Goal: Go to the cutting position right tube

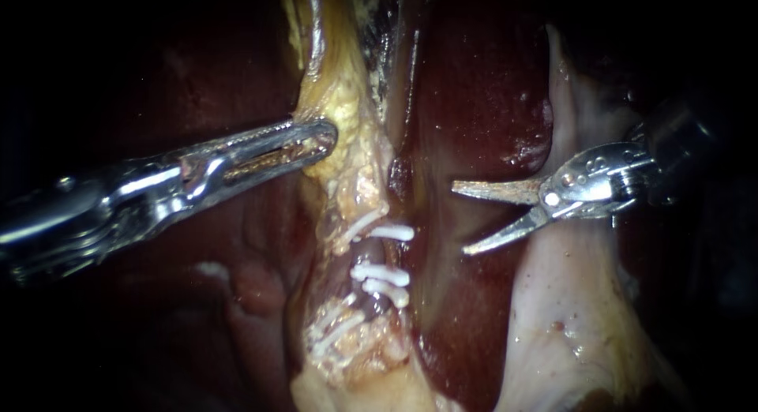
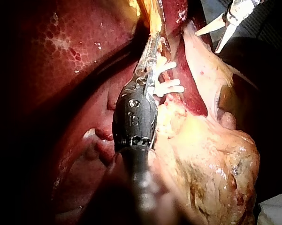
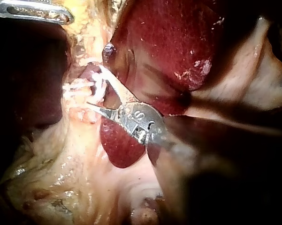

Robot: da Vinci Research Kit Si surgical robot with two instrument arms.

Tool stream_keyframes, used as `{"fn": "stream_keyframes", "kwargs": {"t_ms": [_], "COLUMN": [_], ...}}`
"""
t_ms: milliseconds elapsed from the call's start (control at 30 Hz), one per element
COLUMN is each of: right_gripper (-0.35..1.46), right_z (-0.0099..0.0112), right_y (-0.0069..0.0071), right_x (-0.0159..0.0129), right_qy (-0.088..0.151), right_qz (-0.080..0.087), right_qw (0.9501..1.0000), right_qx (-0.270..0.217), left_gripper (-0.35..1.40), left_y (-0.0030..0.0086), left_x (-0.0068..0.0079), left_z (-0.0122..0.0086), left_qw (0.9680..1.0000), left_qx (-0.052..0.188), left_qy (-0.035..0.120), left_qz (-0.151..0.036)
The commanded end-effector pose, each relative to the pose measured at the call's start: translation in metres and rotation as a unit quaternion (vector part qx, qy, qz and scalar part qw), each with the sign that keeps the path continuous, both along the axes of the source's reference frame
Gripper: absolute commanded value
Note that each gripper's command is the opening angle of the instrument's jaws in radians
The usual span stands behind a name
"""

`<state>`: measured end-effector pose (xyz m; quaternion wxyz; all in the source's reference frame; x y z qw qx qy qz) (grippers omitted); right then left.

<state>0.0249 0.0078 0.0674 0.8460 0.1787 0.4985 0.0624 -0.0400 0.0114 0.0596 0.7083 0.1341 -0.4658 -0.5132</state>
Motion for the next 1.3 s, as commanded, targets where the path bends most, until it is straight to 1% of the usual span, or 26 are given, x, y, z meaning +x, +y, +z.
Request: {"fn": "stream_keyframes", "kwargs": {"t_ms": [33, 100, 133, 200, 233, 333, 367, 400, 433, 500, 533, 633, 700, 833, 900, 1033, 1233, 1300], "right_gripper": [1.44, 1.44, 1.44, 1.44, 1.44, 1.44, 1.44, 1.44, 1.44, 1.44, 1.44, 1.44, 1.44, 1.44, 1.44, 1.44, 1.44, 1.44], "right_z": [0.0000, 0.0002, 0.0003, 0.0009, 0.0013, 0.0027, 0.0032, 0.0036, 0.0040, 0.0049, 0.0052, 0.0062, 0.0070, 0.0083, 0.0089, 0.0100, 0.0108, 0.0110], "right_y": [-0.0001, -0.0004, -0.0006, -0.0015, -0.0019, -0.0036, -0.0043, -0.0049, -0.0055, -0.0067, -0.0071, -0.0080, -0.0087, -0.0092, -0.0092, -0.0088, -0.0082, -0.0080], "right_x": [0.0000, 0.0000, 0.0000, 0.0002, 0.0004, 0.0012, 0.0016, 0.0019, 0.0022, 0.0029, 0.0032, 0.0042, 0.0051, 0.0061, 0.0066, 0.0075, 0.0086, 0.0091], "right_qy": [0.000, 0.006, 0.006, 0.007, 0.003, -0.008, -0.010, -0.010, -0.014, -0.016, -0.017, -0.024, -0.034, -0.043, -0.048, -0.051, -0.054, -0.052], "right_qz": [0.000, -0.009, -0.006, -0.005, -0.007, -0.016, -0.023, -0.027, -0.029, -0.032, -0.034, -0.040, -0.046, -0.049, -0.046, -0.043, -0.040, -0.038], "right_qw": [1.0000, 0.9999, 0.9998, 0.9991, 0.9984, 0.9955, 0.9941, 0.9926, 0.9906, 0.9861, 0.9846, 0.9801, 0.9771, 0.9740, 0.9727, 0.9724, 0.9716, 0.9717], "right_qx": [0.000, 0.002, 0.019, 0.042, 0.057, 0.093, 0.105, 0.118, 0.133, 0.162, 0.171, 0.193, 0.205, 0.217, 0.223, 0.224, 0.227, 0.227], "left_gripper": [-0.35, -0.35, -0.35, -0.35, -0.35, -0.35, -0.35, -0.35, -0.35, -0.35, -0.35, -0.35, -0.35, -0.35, -0.35, -0.35, -0.35, -0.35], "left_y": [0.0000, 0.0001, 0.0002, 0.0007, 0.0011, 0.0020, 0.0022, 0.0022, 0.0023, 0.0024, 0.0024, 0.0024, 0.0024, 0.0023, 0.0022, 0.0021, 0.0019, 0.0018], "left_x": [0.0000, 0.0001, 0.0003, 0.0008, 0.0012, 0.0025, 0.0030, 0.0033, 0.0039, 0.0046, 0.0051, 0.0060, 0.0065, 0.0073, 0.0074, 0.0075, 0.0076, 0.0076], "left_z": [0.0000, -0.0002, -0.0004, -0.0012, -0.0018, -0.0039, -0.0048, -0.0053, -0.0062, -0.0075, -0.0083, -0.0099, -0.0108, -0.0118, -0.0120, -0.0122, -0.0125, -0.0126], "left_qw": [1.0000, 1.0000, 1.0000, 1.0000, 1.0000, 0.9999, 0.9999, 0.9998, 0.9997, 0.9996, 0.9995, 0.9993, 0.9993, 0.9991, 0.9991, 0.9991, 0.9991, 0.9991], "left_qx": [0.000, 0.001, 0.001, 0.004, 0.007, 0.004, 0.002, 0.001, 0.003, -0.002, -0.005, -0.012, -0.015, -0.016, -0.016, -0.016, -0.016, -0.016], "left_qy": [0.000, 0.000, -0.001, -0.003, -0.003, -0.009, -0.011, -0.012, -0.015, -0.019, -0.019, -0.021, -0.022, -0.024, -0.024, -0.023, -0.023, -0.023], "left_qz": [0.000, 0.000, 0.001, 0.002, 0.004, -0.005, -0.011, -0.013, -0.018, -0.023, -0.023, -0.028, -0.028, -0.031, -0.031, -0.032, -0.032, -0.032]}}
